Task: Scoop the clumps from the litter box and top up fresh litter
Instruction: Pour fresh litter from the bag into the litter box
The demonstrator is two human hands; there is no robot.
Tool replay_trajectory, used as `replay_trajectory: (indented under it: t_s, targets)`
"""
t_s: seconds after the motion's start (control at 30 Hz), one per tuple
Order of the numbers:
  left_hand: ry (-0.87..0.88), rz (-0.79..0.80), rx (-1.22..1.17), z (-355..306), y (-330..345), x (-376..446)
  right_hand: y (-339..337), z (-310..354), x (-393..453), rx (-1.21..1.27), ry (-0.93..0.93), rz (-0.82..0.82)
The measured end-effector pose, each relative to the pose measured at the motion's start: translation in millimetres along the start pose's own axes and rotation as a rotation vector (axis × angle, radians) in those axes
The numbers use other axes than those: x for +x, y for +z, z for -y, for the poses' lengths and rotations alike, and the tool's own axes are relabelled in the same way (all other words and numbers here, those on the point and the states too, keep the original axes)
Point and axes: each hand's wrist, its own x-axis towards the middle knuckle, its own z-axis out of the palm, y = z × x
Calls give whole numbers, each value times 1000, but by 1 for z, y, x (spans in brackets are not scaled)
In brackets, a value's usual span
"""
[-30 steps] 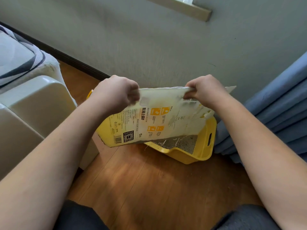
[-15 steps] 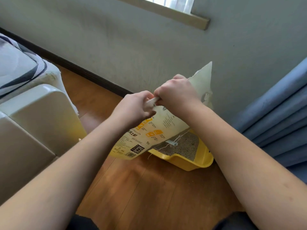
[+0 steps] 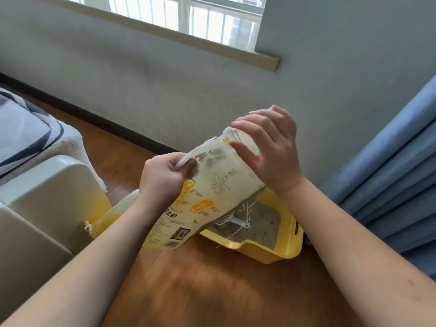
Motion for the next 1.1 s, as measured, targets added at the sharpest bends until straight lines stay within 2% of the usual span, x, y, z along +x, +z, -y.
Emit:
replay_trajectory:
  t_s: [0.17,0.23,0.3,0.37,0.43,0.5,0.6,0.7,0.87,0.93,1.03,1.1]
  targets:
    - [-35,-4,-167,-8,-7,-1,-1,0,-9,-89,58,-77]
    - [-37,-10,-227,-11,-13,-1,-6,-4,-9,-46,207,-103]
    - [-35,-17,-284,-16,-20,-2,-7,-13,-15,56,491,-184]
    - [-41,-28,-338,-24,-25,-3,-1,-21,-30,197,880,-222]
    - [-50,-29,-390,-32,-27,-5,11,-28,-52,410,1316,-80]
    - [-56,-5,-432,-39,-29,-6,28,-32,-79,598,1572,188]
    - [-60,40,-503,-49,-31,-9,49,-23,-106,745,1633,477]
    - [-57,50,-576,-54,-32,-9,54,-9,-114,889,1718,605]
    - [-135,34,-773,-52,-30,-10,61,-10,-115,1237,1782,327]
    - [-151,52,-800,-49,-27,-10,65,-6,-108,1404,1754,284]
    - [-152,90,-814,-46,-22,-10,70,3,-102,1467,1773,259]
    - [-134,105,-795,-45,-20,-10,72,4,-100,1493,1835,156]
